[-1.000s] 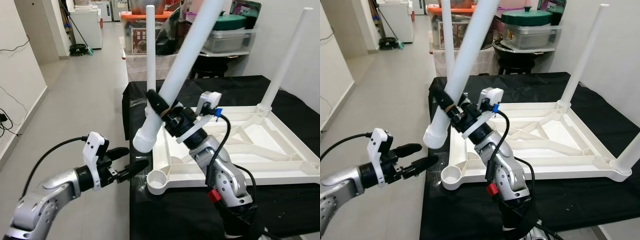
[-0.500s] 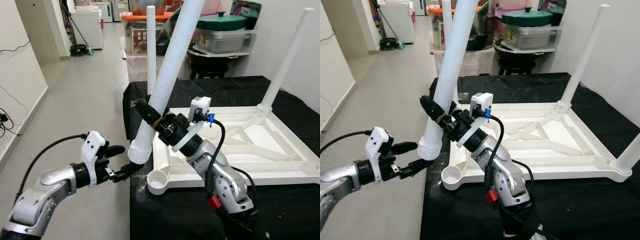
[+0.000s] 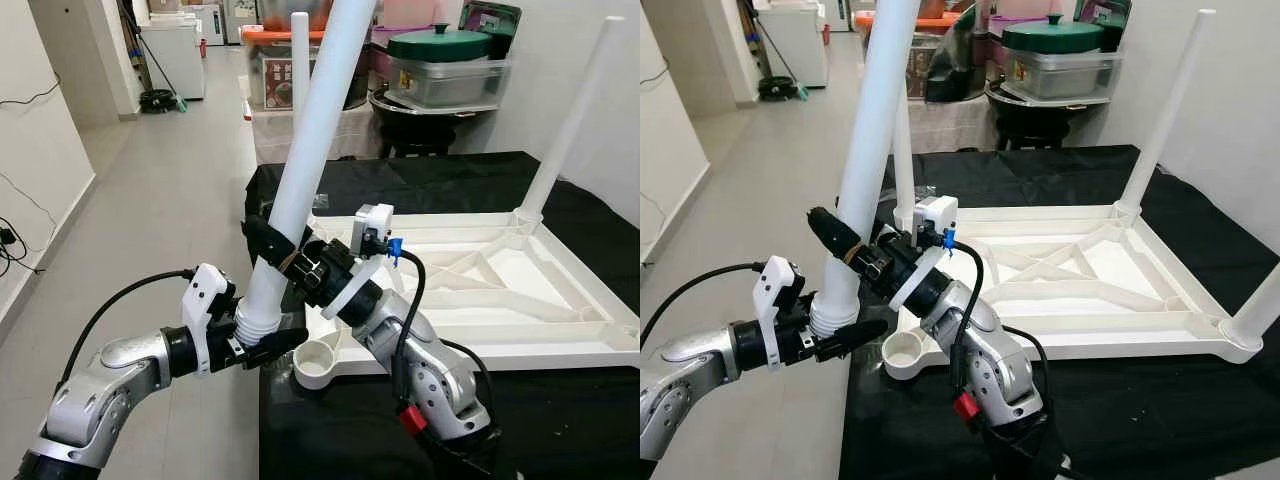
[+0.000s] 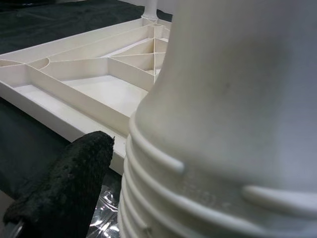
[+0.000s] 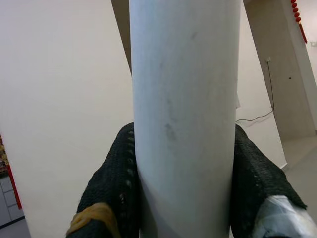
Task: Building children table
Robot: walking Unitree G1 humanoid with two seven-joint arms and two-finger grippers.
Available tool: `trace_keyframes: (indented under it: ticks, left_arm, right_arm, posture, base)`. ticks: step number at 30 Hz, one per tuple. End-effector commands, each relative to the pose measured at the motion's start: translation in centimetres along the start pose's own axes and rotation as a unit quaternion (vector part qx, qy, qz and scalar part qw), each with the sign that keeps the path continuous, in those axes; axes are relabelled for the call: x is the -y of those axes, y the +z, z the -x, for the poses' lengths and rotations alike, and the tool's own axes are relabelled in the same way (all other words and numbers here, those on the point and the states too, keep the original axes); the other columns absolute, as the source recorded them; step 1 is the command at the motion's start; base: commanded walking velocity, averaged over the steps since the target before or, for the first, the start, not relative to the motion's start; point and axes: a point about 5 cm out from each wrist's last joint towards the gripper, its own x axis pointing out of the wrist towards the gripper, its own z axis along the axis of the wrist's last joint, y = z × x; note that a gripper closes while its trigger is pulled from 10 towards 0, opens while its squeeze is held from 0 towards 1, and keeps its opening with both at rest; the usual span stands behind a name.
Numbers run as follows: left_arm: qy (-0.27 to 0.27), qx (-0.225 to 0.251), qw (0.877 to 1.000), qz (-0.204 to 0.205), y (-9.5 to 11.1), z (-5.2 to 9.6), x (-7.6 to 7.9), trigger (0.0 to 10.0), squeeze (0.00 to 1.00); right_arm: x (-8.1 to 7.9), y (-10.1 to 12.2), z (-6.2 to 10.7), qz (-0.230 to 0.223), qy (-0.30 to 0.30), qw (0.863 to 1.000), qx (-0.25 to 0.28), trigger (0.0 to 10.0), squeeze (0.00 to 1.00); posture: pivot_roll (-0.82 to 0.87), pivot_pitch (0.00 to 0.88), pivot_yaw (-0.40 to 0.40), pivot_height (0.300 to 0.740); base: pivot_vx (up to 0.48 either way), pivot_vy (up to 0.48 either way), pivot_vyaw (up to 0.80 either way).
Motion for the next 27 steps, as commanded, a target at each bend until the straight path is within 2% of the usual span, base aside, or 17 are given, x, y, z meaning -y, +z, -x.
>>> trace_keyframes:
  ticks: [1,2,3,13,14,16,17,18,19,20,23,24,27]
  left_arm:
    - [0.007,-0.006,1.000,-0.010,0.0,0.0,-0.3,10.0,0.00]
    - [0.010,-0.006,1.000,-0.010,0.0,0.0,-0.4,10.0,0.00]
    - [0.006,-0.004,1.000,-0.009,-0.1,0.0,-0.3,0.0,0.00]
    - [-0.007,-0.001,1.000,-0.019,-0.1,0.1,0.0,0.0,0.00]
    - [-0.007,-0.006,1.000,-0.024,-0.1,0.1,0.0,0.0,0.00]
    - [-0.008,-0.008,1.000,-0.026,-0.1,0.1,0.0,0.0,0.00]
    - [-0.006,-0.012,1.000,-0.029,-0.2,0.2,-0.1,0.0,0.00]
    - [-0.004,-0.018,0.999,-0.031,-0.3,0.2,-0.1,2.5,0.00]
    - [-0.004,-0.018,0.999,-0.031,-0.3,0.2,-0.1,2.5,0.00]
    - [-0.002,-0.027,0.999,-0.036,-0.4,0.3,-0.2,10.0,0.00]
    - [-0.002,-0.028,0.999,-0.038,-0.5,0.3,-0.2,10.0,0.00]
    - [-0.006,-0.031,0.999,-0.040,-0.4,0.5,-0.1,10.0,0.00]
    - [-0.023,-0.045,0.997,-0.052,-0.4,1.0,0.1,10.0,0.00]
  right_arm:
    - [-0.2,-0.4,0.2,-0.004,0.004,1.000,-0.009,0.0,0.00]
    - [-0.2,-0.4,0.2,-0.004,0.004,1.000,-0.012,0.0,0.00]
    - [-0.2,-0.5,0.3,-0.003,0.004,1.000,-0.014,0.0,0.00]
    - [-0.1,-0.6,0.4,0.003,-0.001,1.000,-0.023,0.0,0.00]
    - [0.3,-0.8,0.4,0.009,-0.023,0.999,-0.042,3.9,0.00]
    - [0.4,-0.9,0.5,0.013,-0.031,0.998,-0.049,3.9,0.00]
    - [0.6,-1.0,0.5,0.015,-0.042,0.997,-0.061,10.0,0.00]
    - [0.7,-0.9,0.5,0.012,-0.039,0.997,-0.064,10.0,0.00]
    - [0.7,-0.9,0.5,0.012,-0.039,0.997,-0.064,10.0,0.00]
    - [0.9,-0.6,0.7,-0.011,-0.034,0.998,-0.053,10.0,0.50]
    - [1.0,-0.4,0.9,-0.024,-0.033,0.998,-0.043,10.0,0.50]
    - [1.1,-0.3,1.0,-0.020,-0.031,0.998,-0.045,10.0,1.00]
    - [1.0,0.0,1.3,-0.015,-0.002,0.999,-0.051,10.0,1.00]
  posture:
    - [0.07,0.000,0.002,0.740]
    - [0.07,0.000,0.002,0.740]
    - [0.07,0.000,0.002,0.740]
    - [0.07,0.000,0.002,0.740]
    - [0.07,0.000,0.000,0.740]
    - [0.07,0.000,0.000,0.740]
    - [0.07,0.000,0.000,0.740]
    - [0.07,0.000,0.000,0.740]
    - [0.07,0.000,0.000,0.740]
    - [0.07,0.000,-0.002,0.740]
    - [0.07,0.000,-0.002,0.740]
    - [0.07,0.000,-0.002,0.740]
    - [0.07,0.000,-0.006,0.740]
  base:
    - [0.000,0.000,0.00]
    - [0.000,0.000,0.00]
    - [0.000,0.000,0.00]
    - [0.000,0.000,0.00]
    - [0.000,0.000,0.00]
    - [0.000,0.000,0.00]
    - [0.000,0.000,0.00]
    - [0.000,0.000,0.00]
    - [0.000,0.000,0.00]
    - [0.000,0.000,0.00]
    - [0.000,0.000,0.00]
    - [0.000,0.000,0.00]
    - [0.000,0.000,0.00]
